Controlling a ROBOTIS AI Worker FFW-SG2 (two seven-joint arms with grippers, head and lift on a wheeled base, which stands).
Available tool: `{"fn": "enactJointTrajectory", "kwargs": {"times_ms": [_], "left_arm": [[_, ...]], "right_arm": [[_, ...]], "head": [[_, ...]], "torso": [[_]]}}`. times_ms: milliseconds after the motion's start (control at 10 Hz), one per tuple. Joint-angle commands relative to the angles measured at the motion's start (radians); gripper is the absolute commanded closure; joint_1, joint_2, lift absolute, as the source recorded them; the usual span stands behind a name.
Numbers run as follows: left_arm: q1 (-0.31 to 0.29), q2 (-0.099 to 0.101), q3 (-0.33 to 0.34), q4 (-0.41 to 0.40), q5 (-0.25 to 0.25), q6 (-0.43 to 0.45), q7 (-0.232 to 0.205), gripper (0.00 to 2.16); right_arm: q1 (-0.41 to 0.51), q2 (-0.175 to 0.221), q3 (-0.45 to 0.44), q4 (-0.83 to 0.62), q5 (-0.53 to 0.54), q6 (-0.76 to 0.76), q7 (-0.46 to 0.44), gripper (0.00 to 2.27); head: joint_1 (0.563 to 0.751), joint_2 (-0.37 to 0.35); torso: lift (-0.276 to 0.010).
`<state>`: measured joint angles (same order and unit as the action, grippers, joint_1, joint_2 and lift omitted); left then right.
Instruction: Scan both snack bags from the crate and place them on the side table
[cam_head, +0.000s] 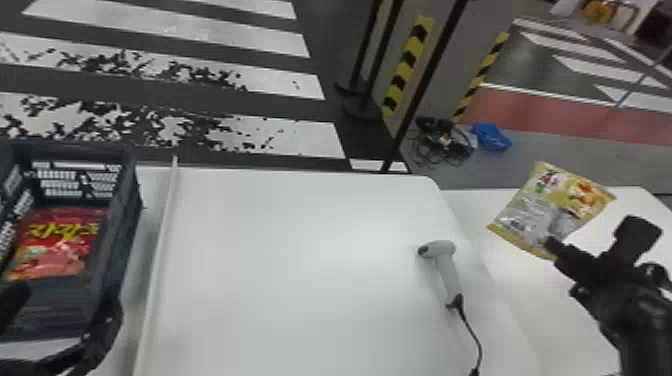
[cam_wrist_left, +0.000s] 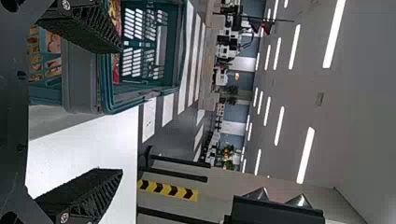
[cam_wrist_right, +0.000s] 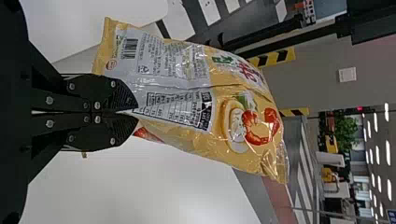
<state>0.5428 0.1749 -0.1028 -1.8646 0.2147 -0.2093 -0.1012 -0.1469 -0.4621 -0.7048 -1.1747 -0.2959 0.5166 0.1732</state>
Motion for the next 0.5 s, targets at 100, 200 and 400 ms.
{"fn": "enactJointTrajectory", "kwargs": {"times_ms": [100, 200, 400], "left_arm": [[-0.001, 0.001, 0.002, 0.002, 0.002, -0.003, 0.000, 0.08], [-0.003, 0.001, 0.002, 0.004, 0.003, -0.003, 0.000, 0.08], [-0.004, 0.003, 0.000, 0.007, 0.005, -0.003, 0.000, 0.08]], "right_arm": [[-0.040, -0.032, 0.004, 0.165, 0.007, -0.109, -0.061, 2.26], [-0.051, -0.041, 0.005, 0.205, 0.007, -0.125, -0.078, 2.26], [-0.054, -0.040, 0.005, 0.222, 0.004, -0.128, -0.080, 1.77]], "head": [[0.695, -0.350], [0.695, -0.350], [0.695, -0.350]], "torso": [[-0.095], [-0.095], [-0.095]]}}
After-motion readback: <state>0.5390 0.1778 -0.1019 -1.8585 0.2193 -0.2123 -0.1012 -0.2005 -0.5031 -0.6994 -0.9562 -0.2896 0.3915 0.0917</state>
